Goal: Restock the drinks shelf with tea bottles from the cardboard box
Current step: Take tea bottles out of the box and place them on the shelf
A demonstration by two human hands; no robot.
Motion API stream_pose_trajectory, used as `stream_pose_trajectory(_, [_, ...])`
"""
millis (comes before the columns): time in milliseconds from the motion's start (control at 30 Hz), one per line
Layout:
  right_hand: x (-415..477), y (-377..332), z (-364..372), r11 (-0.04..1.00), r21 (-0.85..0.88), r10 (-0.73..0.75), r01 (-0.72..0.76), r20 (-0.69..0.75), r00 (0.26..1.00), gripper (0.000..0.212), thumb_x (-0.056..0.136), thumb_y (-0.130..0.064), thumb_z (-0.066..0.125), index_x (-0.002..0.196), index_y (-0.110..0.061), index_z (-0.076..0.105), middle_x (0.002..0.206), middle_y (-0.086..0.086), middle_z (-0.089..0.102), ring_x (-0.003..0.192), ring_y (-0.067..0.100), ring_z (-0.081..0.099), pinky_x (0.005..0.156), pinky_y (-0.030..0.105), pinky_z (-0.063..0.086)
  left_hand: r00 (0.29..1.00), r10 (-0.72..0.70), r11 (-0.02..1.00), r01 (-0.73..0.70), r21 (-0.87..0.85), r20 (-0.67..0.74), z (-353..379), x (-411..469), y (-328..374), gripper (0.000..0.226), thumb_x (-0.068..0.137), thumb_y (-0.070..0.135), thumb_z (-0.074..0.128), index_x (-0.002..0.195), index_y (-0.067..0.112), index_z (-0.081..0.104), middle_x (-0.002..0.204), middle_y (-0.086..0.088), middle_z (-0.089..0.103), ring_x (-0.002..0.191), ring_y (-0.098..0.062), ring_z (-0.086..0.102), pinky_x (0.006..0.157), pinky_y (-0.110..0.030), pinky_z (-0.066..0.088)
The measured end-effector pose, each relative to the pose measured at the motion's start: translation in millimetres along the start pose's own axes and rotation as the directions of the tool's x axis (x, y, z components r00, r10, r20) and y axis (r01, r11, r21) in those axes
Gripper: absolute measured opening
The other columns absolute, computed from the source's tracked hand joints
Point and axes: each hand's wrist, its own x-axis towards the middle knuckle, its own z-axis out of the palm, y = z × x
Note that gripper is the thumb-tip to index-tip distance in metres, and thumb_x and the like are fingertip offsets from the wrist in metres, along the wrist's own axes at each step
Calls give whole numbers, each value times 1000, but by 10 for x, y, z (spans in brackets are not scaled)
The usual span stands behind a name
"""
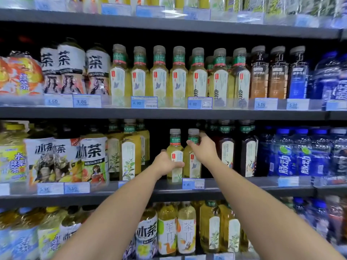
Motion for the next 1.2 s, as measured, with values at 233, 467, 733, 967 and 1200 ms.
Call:
stream_pose_trajectory(233, [-113,319,223,998,-49,47,-42,99,994,78,81,-50,73,142,-16,39,114,2,63,99,22,63,76,31,51,999,26,985,-19,173,-41,24,92,-48,64,72,50,84,122,16,62,112,-2,71,99,-17,66,83,-32,55])
stream_pose_trajectory(467, [-110,356,264,883,-431,288,-184,190,939,51,82,-51,73,99,-6,57,85,7,57,68,20,56,56,30,44,994,-43,935,76,346,-102,75,67,-25,47,75,44,84,103,11,67,98,-6,71,86,-22,68,77,-37,60])
stream_pose_trajectory(733, [301,352,428,785,-599,363,-155,242,900,50,89,-38,70,122,-3,56,112,12,58,100,28,64,73,33,52,986,-131,869,166,465,-107,149,425,88,56,79,42,82,118,8,61,112,-9,66,97,-25,66,74,-32,54])
stream_pose_trajectory(967, [285,531,545,648,-758,238,78,299,924,36,93,-7,57,129,-5,54,117,15,56,105,33,61,81,37,52,993,-90,768,122,629,-82,216,464,28,38,94,38,65,120,10,62,105,-8,60,92,-25,62,77,-36,54])
stream_pose_trajectory(1200, [221,611,616,670,-733,313,118,423,850,81,94,-14,53,156,-31,4,150,20,31,123,37,50,94,44,51,993,27,586,-112,802,119,134,241,-137,61,100,48,43,156,39,22,155,-6,35,136,-31,42,98,-47,47])
